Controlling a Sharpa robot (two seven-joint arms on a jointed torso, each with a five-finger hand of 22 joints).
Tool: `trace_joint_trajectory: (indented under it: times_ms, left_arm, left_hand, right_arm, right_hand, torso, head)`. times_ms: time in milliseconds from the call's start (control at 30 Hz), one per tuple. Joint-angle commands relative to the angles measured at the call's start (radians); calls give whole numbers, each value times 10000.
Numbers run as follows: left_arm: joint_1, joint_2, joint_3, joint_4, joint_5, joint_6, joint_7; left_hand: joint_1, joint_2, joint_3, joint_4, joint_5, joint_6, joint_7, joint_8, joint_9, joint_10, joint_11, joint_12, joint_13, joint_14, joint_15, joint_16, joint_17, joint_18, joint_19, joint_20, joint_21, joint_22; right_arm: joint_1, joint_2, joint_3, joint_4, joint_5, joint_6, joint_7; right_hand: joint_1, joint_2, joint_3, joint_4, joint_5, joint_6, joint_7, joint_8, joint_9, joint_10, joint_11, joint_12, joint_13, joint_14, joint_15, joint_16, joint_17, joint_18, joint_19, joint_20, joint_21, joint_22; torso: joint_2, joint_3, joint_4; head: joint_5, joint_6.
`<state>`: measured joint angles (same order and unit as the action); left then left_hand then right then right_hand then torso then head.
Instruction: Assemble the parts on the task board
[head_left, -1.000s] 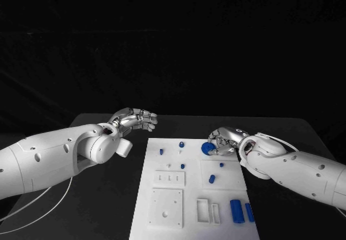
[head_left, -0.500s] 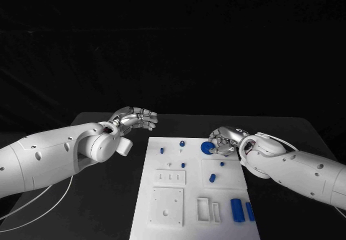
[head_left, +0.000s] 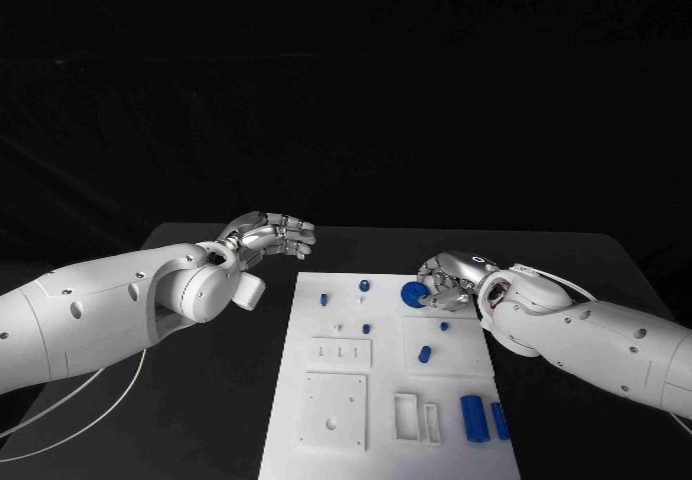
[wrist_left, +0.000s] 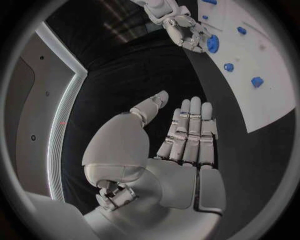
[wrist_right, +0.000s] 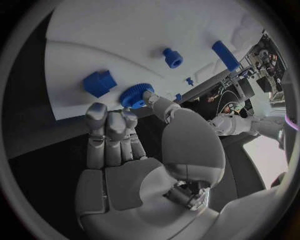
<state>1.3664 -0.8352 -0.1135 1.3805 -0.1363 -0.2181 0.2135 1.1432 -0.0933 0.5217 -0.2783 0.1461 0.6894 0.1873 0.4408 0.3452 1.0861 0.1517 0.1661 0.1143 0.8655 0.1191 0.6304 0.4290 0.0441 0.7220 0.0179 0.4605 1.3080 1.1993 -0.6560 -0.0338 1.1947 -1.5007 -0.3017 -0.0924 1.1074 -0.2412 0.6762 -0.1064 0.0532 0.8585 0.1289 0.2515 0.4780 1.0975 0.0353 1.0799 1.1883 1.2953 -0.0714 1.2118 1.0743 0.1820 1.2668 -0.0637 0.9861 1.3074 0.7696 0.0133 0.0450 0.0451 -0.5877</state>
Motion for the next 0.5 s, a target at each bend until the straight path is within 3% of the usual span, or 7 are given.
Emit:
trace_joint_trajectory:
  times_ms: [33,500]
  left_arm:
    - [6,8,5,5,-3,150,68]
    - [6,18,5,-6,-5,173,67]
  left_hand:
    - [-73,-1,42,0,-43,-70,243,-37,-11,-83,-18,-50,14,-82,-8,58,-17,164,-89,-2,54,178]
    - [-66,-6,45,-7,-44,-74,243,-38,-11,-85,-18,-53,15,-85,-8,59,-20,165,-92,-2,54,178]
  right_arm:
    - [-59,-7,-39,67,-254,-119,-2]
    - [-60,-27,-39,184,-203,-420,100]
  right_hand:
    - [-10,-112,-9,-48,-44,189,158,22,-5,4,-45,53,-14,23,-74,-50,17,798,-16,-32,44,181]
    - [-12,-254,-122,-159,-34,80,194,-28,-31,20,-11,80,-32,46,-42,-43,38,798,14,-50,62,171]
  torso:
    - [-2,6,-10]
    - [-3,5,0]
  head:
    - [4,1]
    - [-9,21]
